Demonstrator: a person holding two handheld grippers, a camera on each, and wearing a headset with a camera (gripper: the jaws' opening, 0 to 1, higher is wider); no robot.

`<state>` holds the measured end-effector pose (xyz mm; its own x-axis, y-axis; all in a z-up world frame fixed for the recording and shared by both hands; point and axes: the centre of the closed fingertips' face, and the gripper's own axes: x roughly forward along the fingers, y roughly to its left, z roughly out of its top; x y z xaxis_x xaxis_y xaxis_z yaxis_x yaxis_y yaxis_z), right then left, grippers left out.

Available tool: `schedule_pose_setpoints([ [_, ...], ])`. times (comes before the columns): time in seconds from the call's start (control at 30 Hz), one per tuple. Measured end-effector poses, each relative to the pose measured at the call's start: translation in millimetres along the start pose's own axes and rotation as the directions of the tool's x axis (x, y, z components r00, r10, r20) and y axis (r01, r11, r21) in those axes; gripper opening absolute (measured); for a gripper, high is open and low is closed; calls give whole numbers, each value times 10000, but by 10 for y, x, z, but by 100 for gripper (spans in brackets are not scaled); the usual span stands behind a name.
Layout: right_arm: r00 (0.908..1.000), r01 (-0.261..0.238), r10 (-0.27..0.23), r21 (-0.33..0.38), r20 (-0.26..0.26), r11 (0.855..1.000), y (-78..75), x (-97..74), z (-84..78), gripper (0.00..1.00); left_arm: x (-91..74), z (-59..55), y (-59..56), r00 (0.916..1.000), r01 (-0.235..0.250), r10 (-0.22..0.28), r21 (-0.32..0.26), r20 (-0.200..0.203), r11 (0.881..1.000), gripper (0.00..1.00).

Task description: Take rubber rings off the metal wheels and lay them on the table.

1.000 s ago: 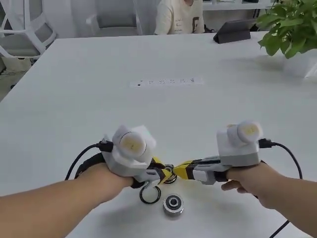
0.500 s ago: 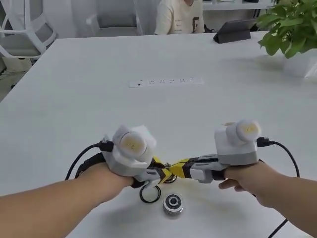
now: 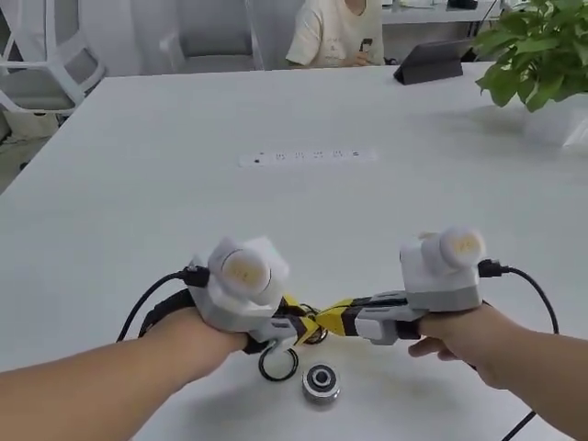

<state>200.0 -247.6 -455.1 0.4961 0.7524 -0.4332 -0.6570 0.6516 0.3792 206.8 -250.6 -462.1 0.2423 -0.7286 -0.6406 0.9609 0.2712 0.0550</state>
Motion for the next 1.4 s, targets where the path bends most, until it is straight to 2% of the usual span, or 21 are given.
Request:
schedule_pose_setpoints([
  [0.5,10000,65,-64,139,-12,9999,-28,-11,0,0,3,8,7,10000,86,-86,-58,-15,9999,7],
  [0.73,10000,43,-43,169,34,9998,-24,-18,14,0,-28,32,-25,9996,279,-279,116,-2,9995,10],
  [1.0,9996,-64,53,366,295,9993,-4,-38,77,0,-181,148,-69,9981,434,-442,182,438,9989,14],
  [1.17,9988,-155,133,458,479,9988,12,-63,123,0,-325,164,-48,9973,385,-402,281,620,9989,20],
  [1.4,9968,-325,278,624,745,9975,57,-90,189,0,-555,170,-6,9956,267,-274,89,901,9996,29],
])
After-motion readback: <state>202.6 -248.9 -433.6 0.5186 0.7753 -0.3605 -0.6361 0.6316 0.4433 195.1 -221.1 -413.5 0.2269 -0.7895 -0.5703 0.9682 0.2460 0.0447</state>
